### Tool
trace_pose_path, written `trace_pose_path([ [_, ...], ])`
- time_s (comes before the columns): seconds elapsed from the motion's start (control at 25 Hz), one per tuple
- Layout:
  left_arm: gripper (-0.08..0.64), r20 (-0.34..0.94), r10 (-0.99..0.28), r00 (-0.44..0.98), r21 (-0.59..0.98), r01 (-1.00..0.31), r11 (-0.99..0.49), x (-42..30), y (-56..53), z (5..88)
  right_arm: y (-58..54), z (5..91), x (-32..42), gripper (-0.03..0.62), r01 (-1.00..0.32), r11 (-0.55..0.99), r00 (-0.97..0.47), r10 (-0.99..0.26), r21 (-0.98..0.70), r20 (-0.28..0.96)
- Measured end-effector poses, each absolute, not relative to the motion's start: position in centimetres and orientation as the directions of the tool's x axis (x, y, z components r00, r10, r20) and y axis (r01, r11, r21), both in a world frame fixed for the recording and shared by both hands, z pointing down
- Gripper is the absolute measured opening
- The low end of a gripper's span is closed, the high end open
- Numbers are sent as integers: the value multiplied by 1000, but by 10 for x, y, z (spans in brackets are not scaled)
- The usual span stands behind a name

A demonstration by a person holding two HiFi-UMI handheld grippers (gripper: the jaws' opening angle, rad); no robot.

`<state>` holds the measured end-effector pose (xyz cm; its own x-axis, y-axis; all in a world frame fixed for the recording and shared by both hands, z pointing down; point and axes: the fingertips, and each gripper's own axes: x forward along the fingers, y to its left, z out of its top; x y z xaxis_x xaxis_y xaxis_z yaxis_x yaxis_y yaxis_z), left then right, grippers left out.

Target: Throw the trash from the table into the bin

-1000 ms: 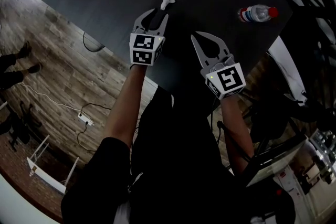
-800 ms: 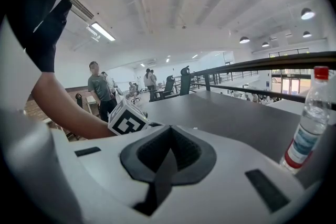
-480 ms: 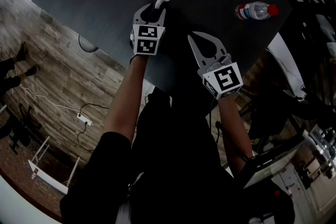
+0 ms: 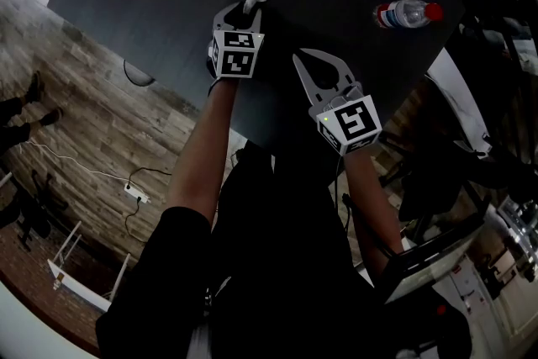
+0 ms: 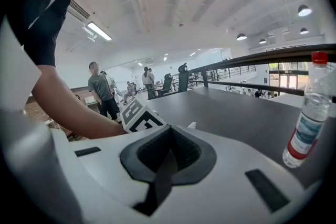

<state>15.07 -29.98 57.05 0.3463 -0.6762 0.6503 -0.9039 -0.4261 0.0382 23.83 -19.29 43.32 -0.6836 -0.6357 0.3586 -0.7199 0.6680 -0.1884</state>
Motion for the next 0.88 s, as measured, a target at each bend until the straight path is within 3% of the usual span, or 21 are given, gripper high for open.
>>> trace_pose_path([
  [0.4, 29, 682, -669, 296, 9, -918, -397, 139, -300, 575, -200, 456, 234, 6, -733, 653, -665, -634, -188, 395],
  [0.88, 24, 636, -698, 329, 35, -916, -400, 142, -267, 533, -186, 435, 235, 6, -719, 670, -684, -634, -187, 361],
])
